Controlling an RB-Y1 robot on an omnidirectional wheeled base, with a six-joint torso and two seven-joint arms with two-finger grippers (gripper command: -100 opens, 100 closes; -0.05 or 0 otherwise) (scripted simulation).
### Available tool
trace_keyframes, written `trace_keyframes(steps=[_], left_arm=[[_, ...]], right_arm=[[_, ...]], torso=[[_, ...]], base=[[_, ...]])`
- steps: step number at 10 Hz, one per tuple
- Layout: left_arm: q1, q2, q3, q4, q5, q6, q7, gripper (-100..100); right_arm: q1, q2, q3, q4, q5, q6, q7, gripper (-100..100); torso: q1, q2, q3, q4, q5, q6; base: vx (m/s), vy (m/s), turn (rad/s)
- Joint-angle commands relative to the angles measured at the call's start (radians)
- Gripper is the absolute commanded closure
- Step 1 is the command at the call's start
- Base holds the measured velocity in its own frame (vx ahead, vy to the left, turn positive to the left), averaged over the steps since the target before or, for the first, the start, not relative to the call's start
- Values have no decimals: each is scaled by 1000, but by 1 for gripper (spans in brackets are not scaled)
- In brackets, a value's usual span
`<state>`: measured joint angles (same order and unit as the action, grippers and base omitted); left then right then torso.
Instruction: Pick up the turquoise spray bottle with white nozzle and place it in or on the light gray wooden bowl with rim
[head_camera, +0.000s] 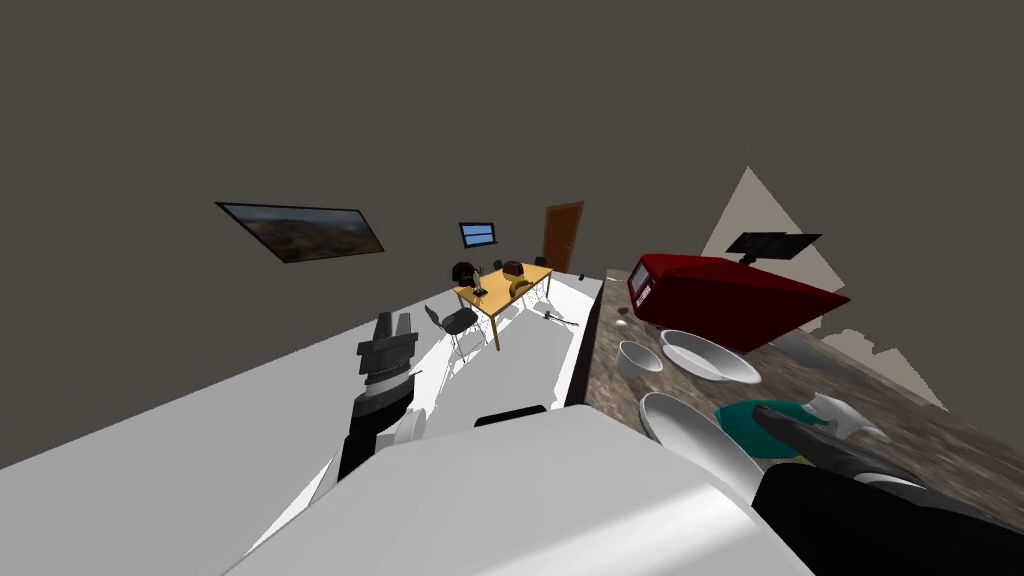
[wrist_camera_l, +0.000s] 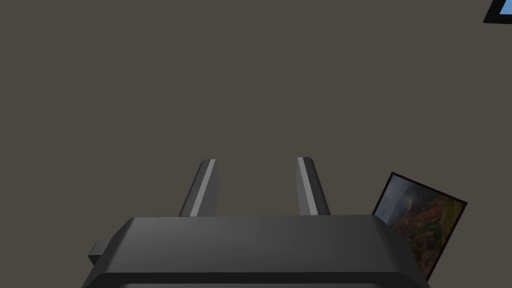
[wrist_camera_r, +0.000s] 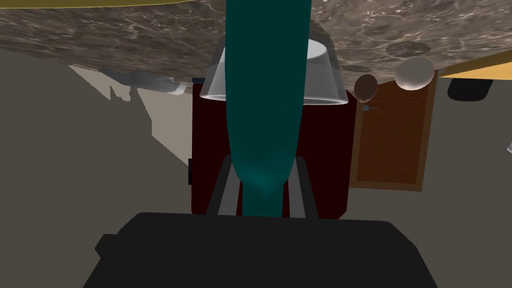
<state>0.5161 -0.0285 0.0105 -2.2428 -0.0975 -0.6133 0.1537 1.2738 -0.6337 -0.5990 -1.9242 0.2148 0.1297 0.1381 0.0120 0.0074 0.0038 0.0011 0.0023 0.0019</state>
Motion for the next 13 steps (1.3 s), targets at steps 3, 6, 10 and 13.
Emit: trace_keyframes(steps=[3,6,10,13], left_arm=[[0,0,0,0,0,0,0,0],[0,0,0,0,0,0,0,0],[0,0,0,0,0,0,0,0],[0,0,0,0,0,0,0,0]], right_arm=[[74,-21,-84,-61,26,1,-19,100],[129,-35,-144,-108,50,1,-30,100],[207,-51,-213,-174,67,6,-46,100],[269,-58,-243,-232,46,19,-63,100]], torso=[[6,-1,-1,0,3,0],[0,-4,-2,-1,2,0],[6,-6,-4,-2,4,0],[-1,-10,-7,-3,2,-2]], base=[[-59,222,-170],[-58,139,-133],[-43,163,-125],[-7,80,-40]])
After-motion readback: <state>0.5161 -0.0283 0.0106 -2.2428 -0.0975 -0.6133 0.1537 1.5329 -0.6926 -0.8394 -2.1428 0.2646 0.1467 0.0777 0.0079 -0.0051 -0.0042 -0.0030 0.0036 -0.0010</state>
